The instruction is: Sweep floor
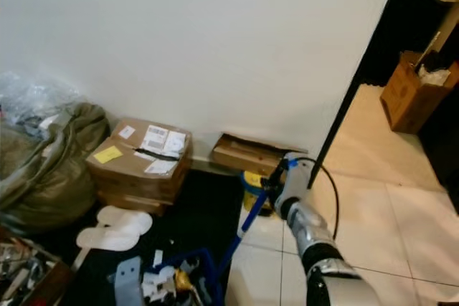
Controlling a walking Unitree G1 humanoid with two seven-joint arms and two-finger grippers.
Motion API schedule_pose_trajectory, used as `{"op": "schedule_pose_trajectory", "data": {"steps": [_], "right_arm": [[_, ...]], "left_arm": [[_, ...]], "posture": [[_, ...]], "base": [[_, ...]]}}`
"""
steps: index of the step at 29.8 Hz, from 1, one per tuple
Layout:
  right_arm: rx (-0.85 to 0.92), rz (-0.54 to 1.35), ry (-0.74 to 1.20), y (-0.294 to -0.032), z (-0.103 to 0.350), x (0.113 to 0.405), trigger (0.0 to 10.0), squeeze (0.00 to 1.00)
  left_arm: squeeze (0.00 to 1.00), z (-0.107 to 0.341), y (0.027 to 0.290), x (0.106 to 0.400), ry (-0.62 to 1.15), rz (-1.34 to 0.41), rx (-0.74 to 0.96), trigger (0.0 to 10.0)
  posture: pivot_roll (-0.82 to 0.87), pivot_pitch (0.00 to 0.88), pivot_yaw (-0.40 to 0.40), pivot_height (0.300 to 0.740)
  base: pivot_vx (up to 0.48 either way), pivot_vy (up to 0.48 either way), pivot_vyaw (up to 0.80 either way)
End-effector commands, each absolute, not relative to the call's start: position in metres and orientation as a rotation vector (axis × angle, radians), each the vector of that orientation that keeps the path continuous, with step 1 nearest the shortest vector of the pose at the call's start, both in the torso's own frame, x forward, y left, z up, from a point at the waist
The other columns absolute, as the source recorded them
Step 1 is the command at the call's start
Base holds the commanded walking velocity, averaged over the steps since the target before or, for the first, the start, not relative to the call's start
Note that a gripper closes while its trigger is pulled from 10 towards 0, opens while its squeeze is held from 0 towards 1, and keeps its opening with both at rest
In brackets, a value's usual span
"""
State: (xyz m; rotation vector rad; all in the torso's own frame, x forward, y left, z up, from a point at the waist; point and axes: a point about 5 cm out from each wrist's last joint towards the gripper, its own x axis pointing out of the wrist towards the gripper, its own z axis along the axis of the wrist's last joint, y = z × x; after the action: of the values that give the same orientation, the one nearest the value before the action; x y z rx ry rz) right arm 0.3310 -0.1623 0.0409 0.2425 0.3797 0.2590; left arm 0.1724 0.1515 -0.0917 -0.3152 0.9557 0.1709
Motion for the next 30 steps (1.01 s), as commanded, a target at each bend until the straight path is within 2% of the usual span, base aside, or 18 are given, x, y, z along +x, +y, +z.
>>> {"op": "schedule_pose_trajectory", "data": {"steps": [1,8,12,30], "right_arm": [[0.274,0.261,0.324,-0.162,0.052,0.338,10.0,0.0],[0.275,0.264,0.315,-0.16,0.055,0.34,10.0,0.0],[0.271,0.268,0.309,-0.158,0.057,0.342,10.0,0.0],[0.277,0.274,0.301,-0.154,0.058,0.342,10.0,0.0]], "left_arm": [[0.0,-0.094,0.146,0.168,0.978,0.163,-0.309,10.0],[0.0,-0.092,0.136,0.173,0.972,0.158,-0.312,10.0],[0.0,-0.093,0.142,0.171,0.973,0.166,-0.304,10.0],[0.0,-0.093,0.151,0.17,0.975,0.164,-0.282,10.0]], "posture": [[-0.06,0.0,-0.066,0.74],[-0.05,0.0,-0.062,0.74],[-0.05,0.0,-0.06,0.74],[-0.05,0.0,-0.047,0.74]], "base": [[-0.341,0.0,0.0],[-0.129,0.0,0.0],[0.0,0.0,0.0],[0.0,0.294,0.0]]}}
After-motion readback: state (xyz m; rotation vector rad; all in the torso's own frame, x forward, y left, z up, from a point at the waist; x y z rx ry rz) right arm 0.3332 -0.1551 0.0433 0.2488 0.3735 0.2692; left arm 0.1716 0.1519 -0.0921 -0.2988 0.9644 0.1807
